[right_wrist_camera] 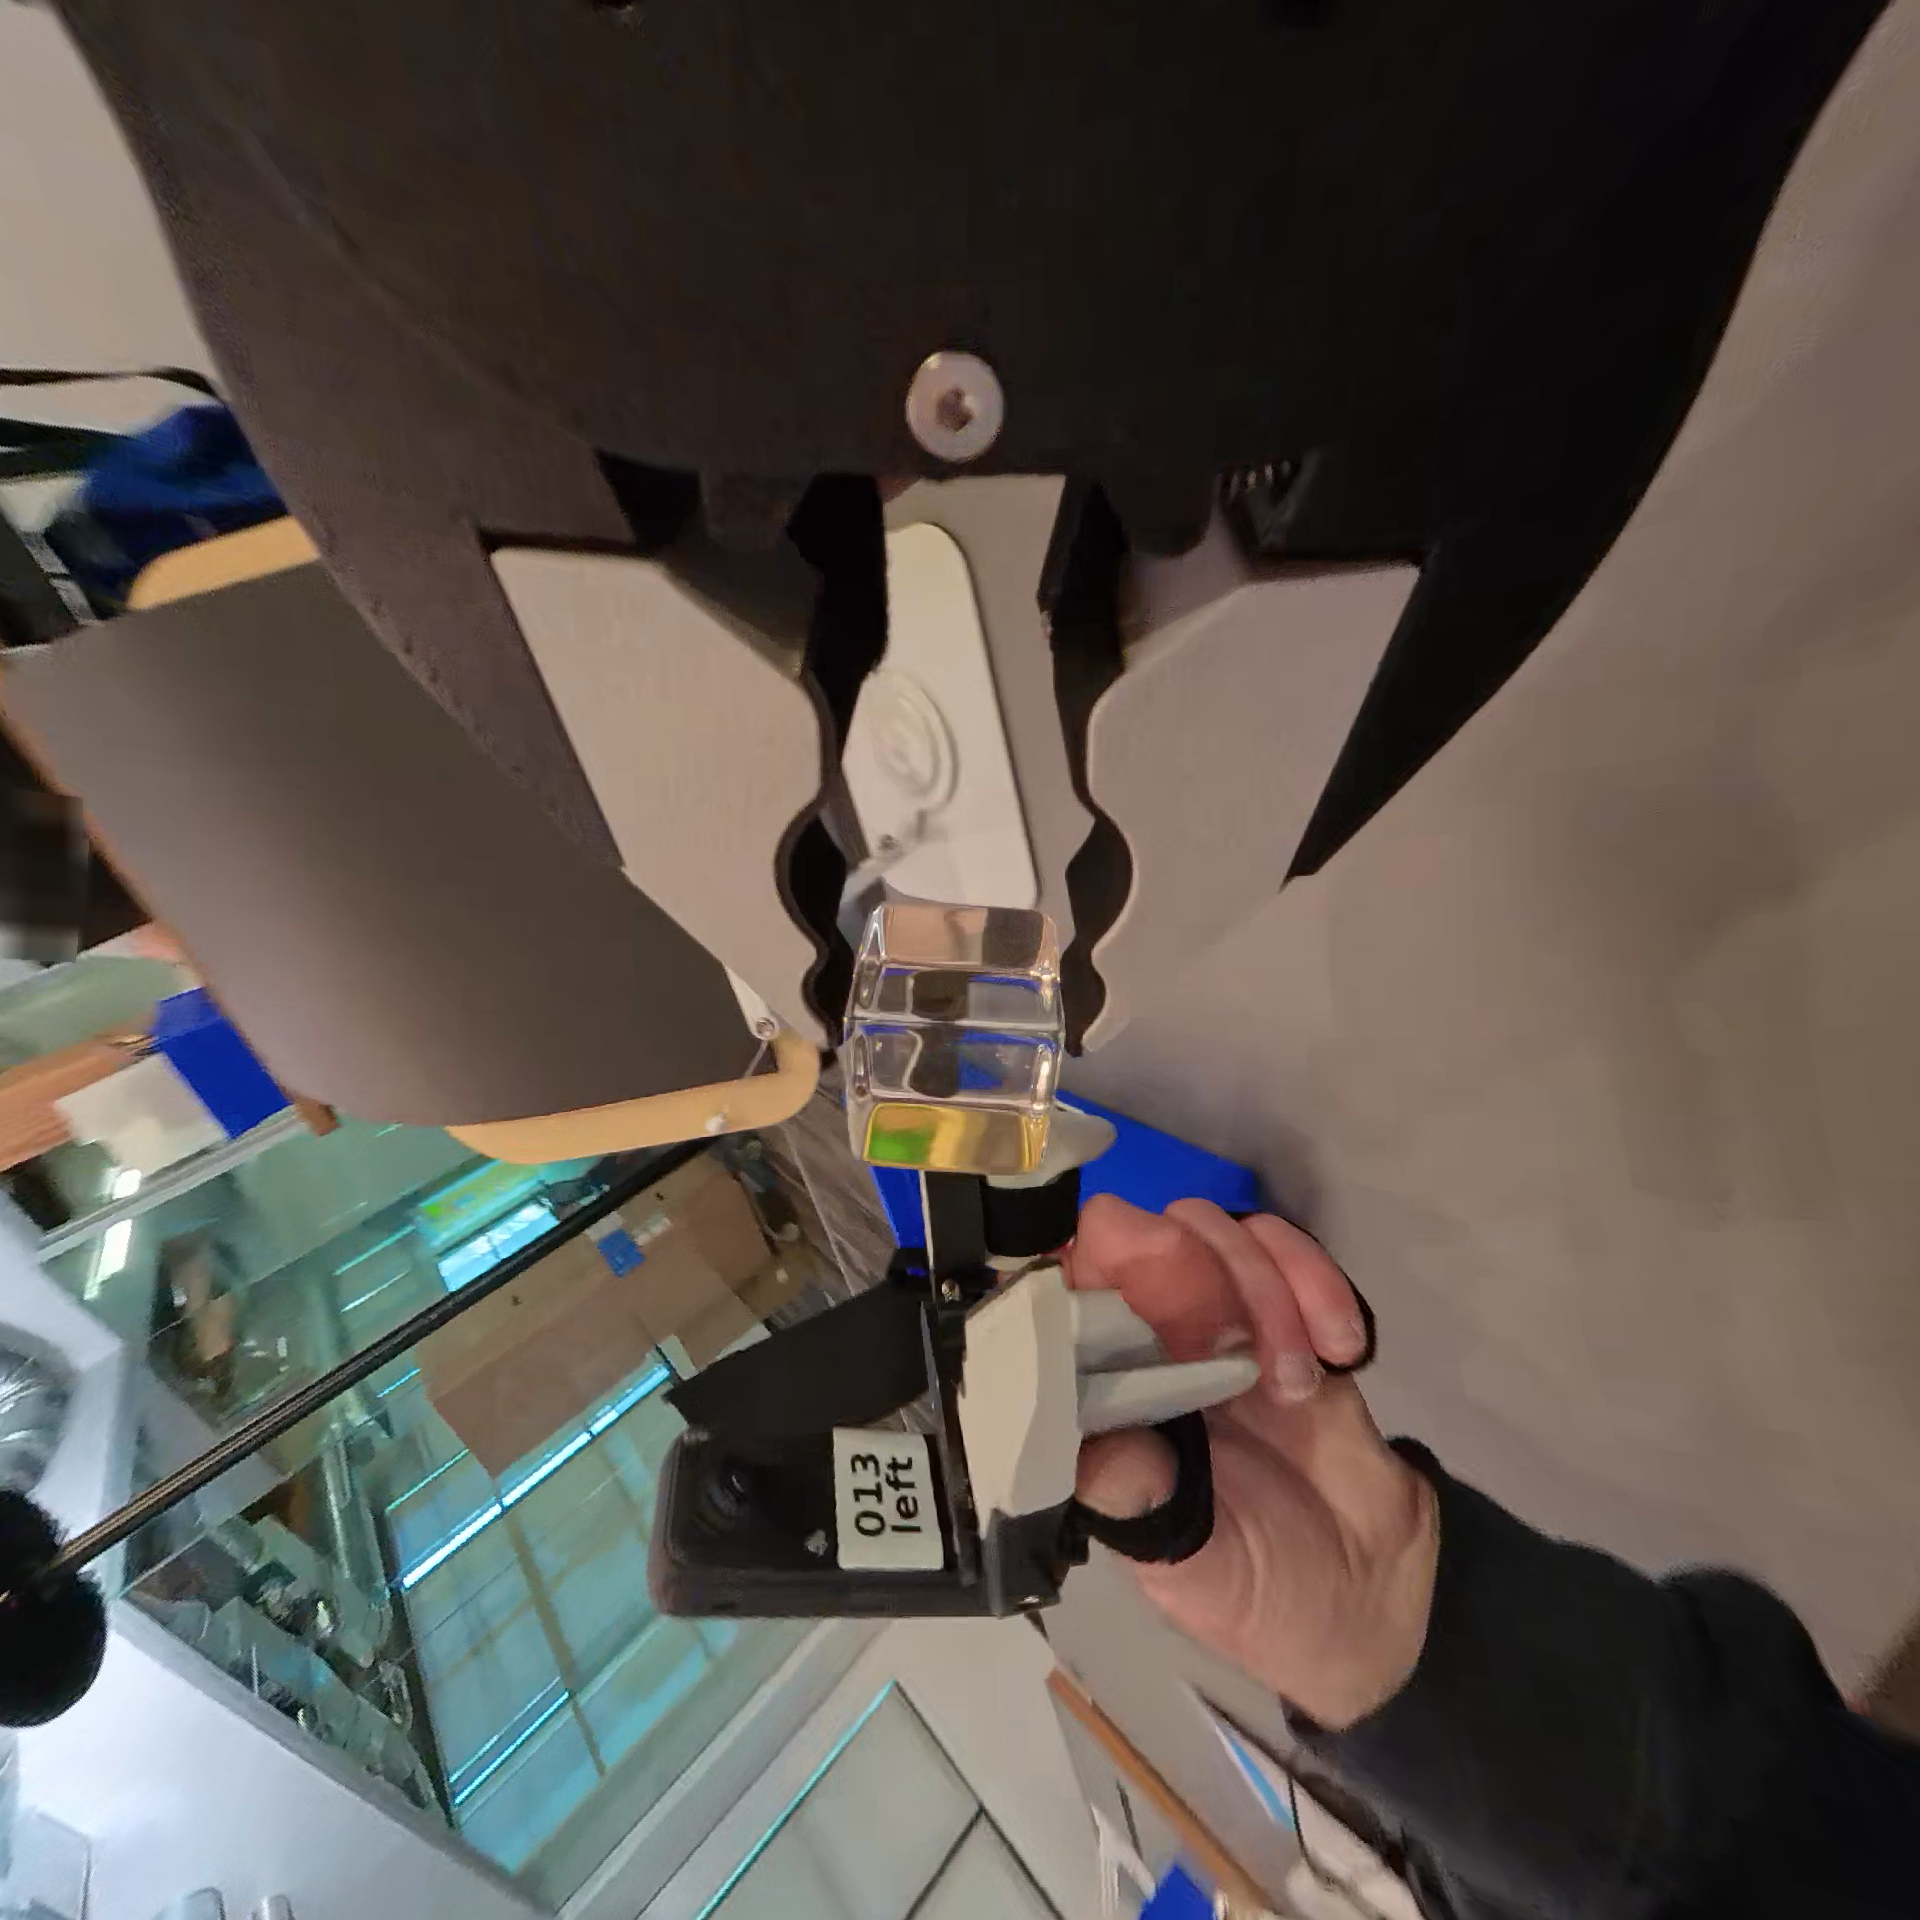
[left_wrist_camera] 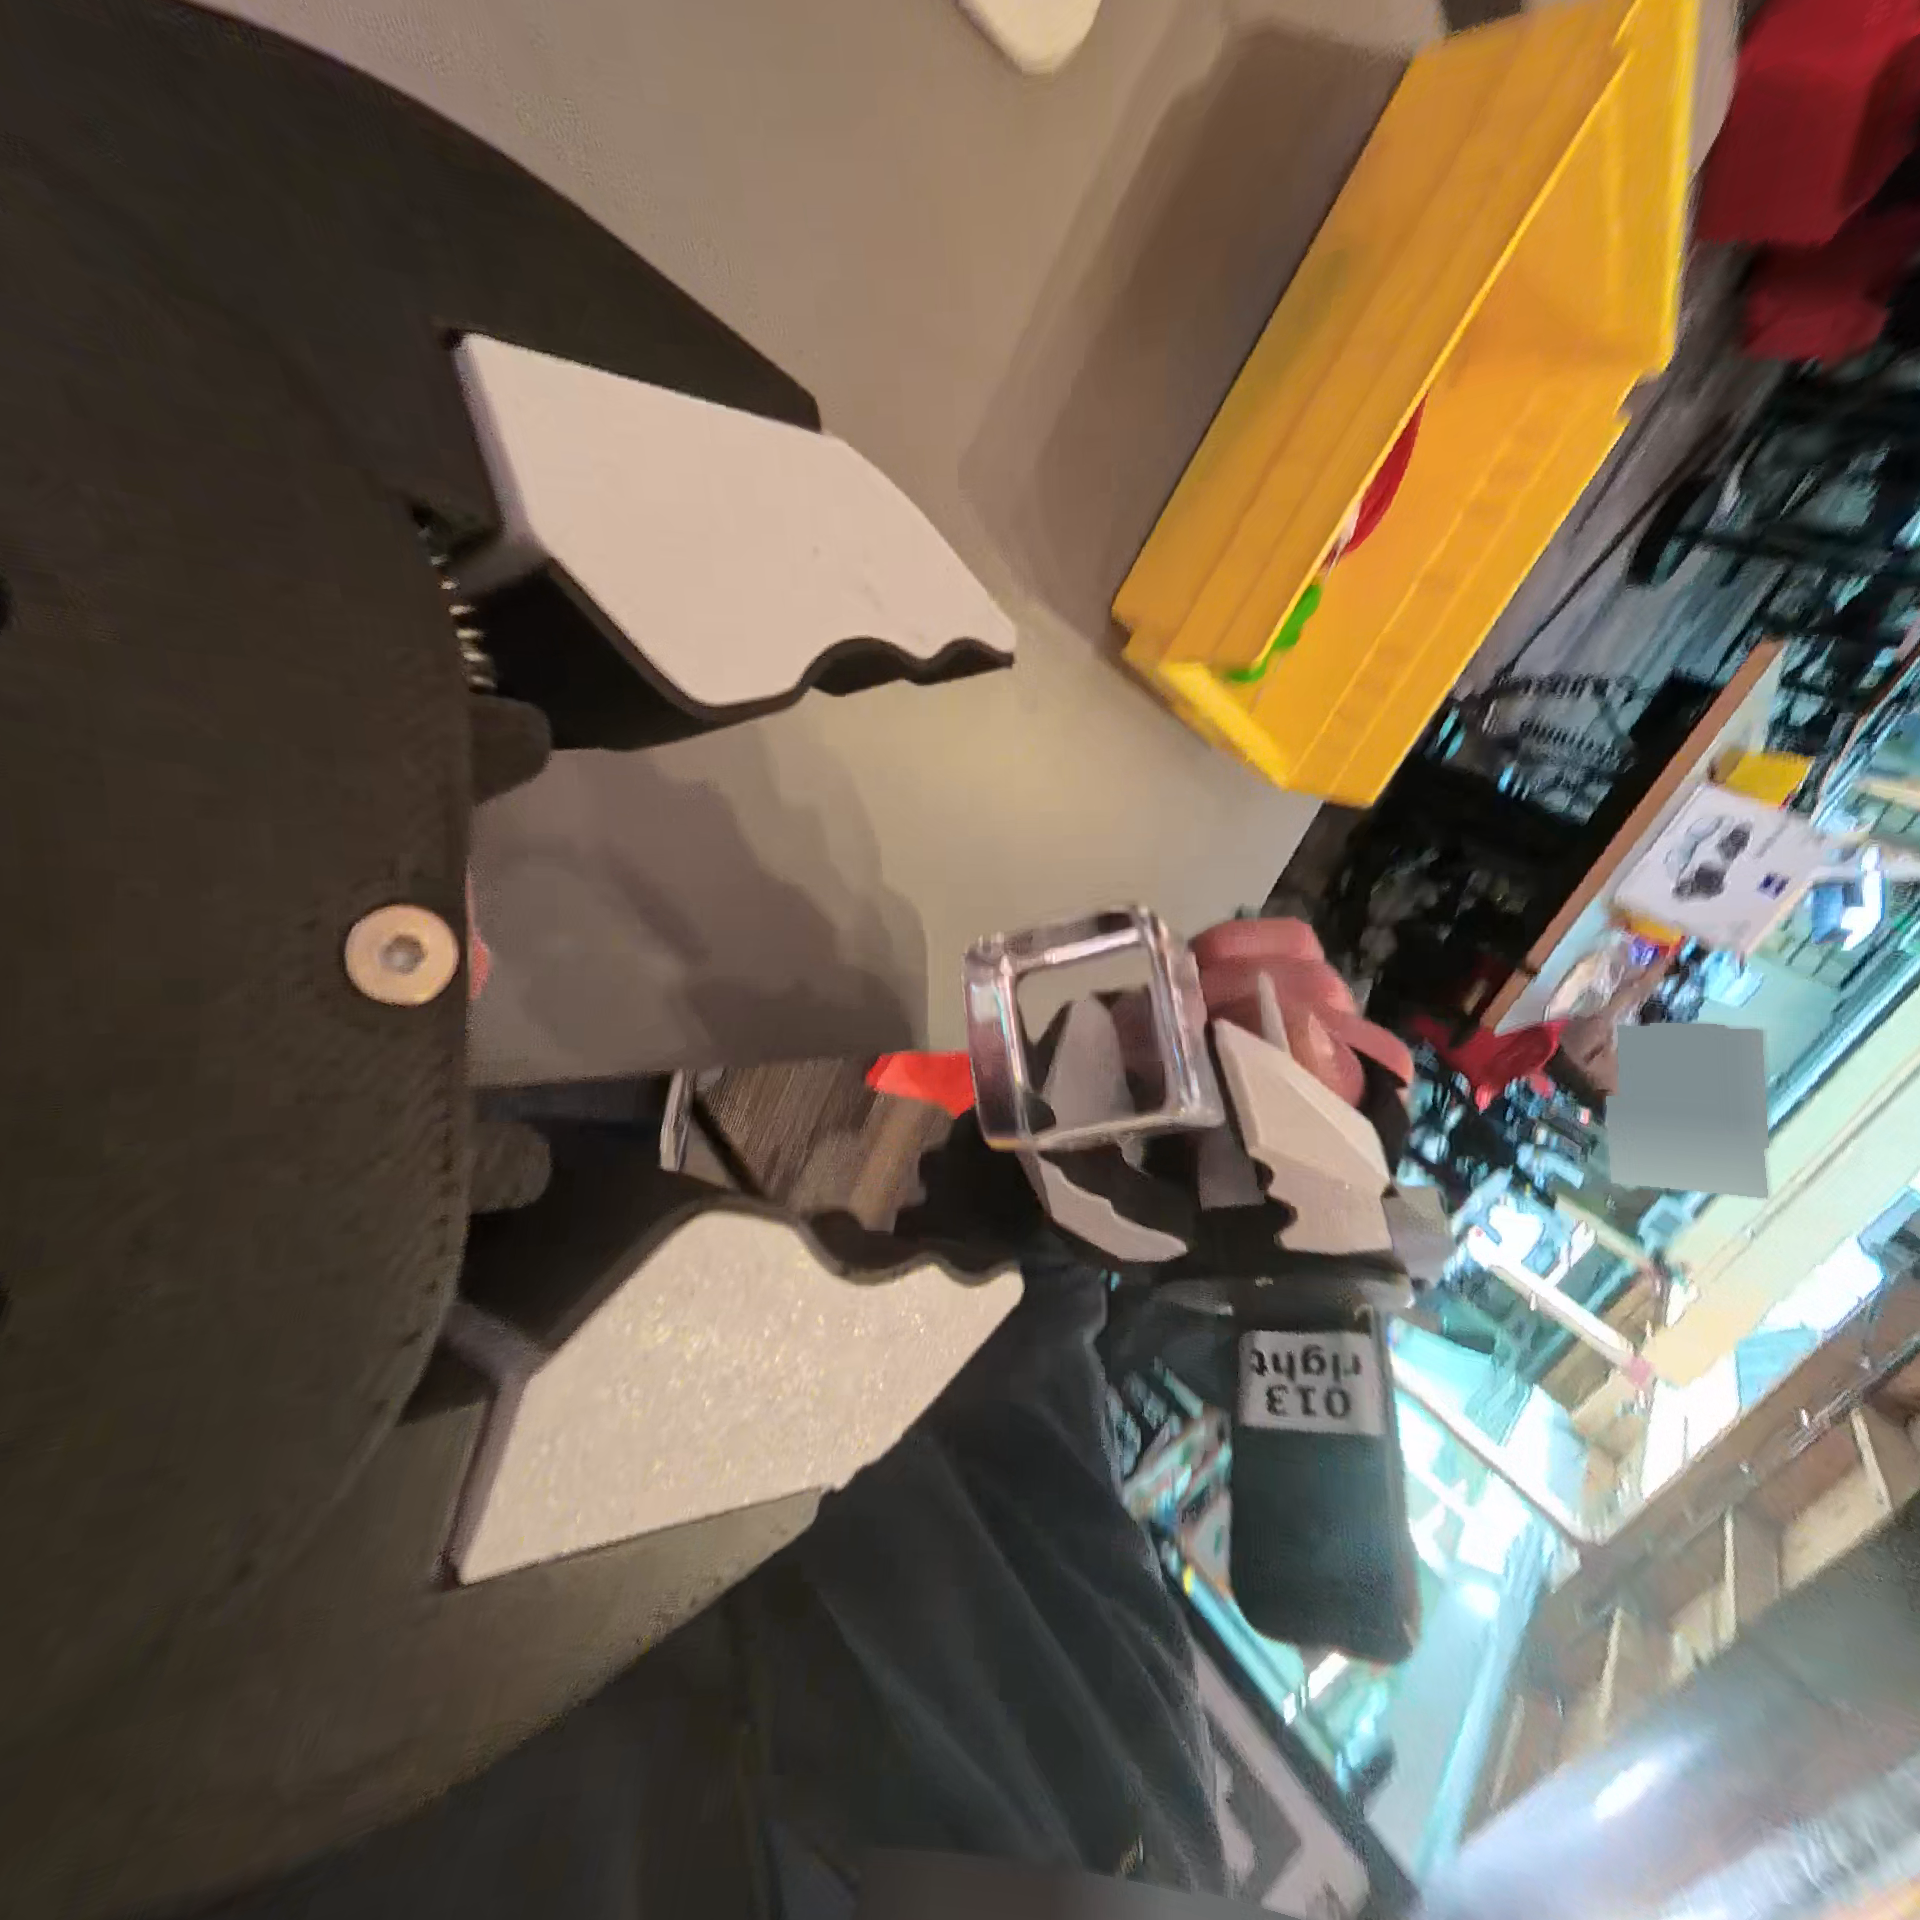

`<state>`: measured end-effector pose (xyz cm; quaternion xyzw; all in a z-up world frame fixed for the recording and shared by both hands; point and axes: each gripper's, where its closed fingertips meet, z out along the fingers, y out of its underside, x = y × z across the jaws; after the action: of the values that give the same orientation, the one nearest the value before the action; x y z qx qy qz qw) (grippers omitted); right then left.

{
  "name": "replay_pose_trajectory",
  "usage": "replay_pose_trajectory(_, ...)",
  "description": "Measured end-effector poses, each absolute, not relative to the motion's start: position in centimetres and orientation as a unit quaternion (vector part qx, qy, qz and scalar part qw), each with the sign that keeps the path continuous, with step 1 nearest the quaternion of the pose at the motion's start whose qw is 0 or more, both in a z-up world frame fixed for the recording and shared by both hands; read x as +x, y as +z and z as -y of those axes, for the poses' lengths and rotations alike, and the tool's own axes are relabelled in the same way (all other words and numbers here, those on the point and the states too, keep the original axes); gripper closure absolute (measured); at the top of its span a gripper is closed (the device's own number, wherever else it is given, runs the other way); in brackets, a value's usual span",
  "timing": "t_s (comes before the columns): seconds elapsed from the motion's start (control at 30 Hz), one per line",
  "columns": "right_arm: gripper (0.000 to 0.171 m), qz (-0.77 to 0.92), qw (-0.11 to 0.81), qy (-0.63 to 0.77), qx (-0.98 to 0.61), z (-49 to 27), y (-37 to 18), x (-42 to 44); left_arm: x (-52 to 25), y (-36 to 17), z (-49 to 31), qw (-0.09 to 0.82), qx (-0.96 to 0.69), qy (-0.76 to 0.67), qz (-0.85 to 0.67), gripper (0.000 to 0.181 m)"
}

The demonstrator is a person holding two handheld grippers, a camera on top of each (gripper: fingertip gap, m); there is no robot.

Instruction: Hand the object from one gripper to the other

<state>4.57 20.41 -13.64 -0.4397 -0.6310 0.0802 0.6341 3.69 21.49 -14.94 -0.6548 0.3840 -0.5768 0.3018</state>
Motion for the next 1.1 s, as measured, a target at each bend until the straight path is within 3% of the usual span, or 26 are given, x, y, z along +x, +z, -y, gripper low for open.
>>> replay_pose_trajectory(0.13,0.134,0.656,0.634,0.007,-0.409,-20.2,-13.8,5.0,5.4,-15.2,-20.5,0.264,-0.643,-0.604,-0.390,0.083)
replay_pose_trajectory(0.3,0.133,0.675,0.630,-0.039,-0.382,-19.8,-14.3,5.3,6.7,-15.3,-20.0,0.242,-0.630,-0.628,-0.387,0.110)
replay_pose_trajectory(0.4,0.133,0.682,0.629,-0.059,-0.370,-19.5,-14.6,5.4,7.3,-15.3,-19.4,0.240,-0.622,-0.631,-0.396,0.116)
replay_pose_trajectory(0.47,0.133,0.680,0.630,-0.070,-0.367,-19.6,-14.6,5.6,7.6,-15.2,-19.2,0.250,-0.615,-0.629,-0.404,0.134)
replay_pose_trajectory(0.77,0.133,0.668,0.643,-0.059,-0.371,-19.4,-14.5,6.2,7.9,-15.3,-19.5,0.302,-0.617,-0.592,-0.421,0.136)
replay_pose_trajectory(0.9,0.116,0.644,0.642,-0.002,-0.417,-19.4,-14.6,7.1,7.2,-15.0,-20.5,0.368,-0.621,-0.522,-0.454,0.136)
replay_pose_trajectory(1.1,0.107,0.529,0.596,0.296,-0.527,-19.1,-14.1,7.6,6.5,-13.9,-21.1,0.476,-0.583,-0.369,-0.545,0.135)
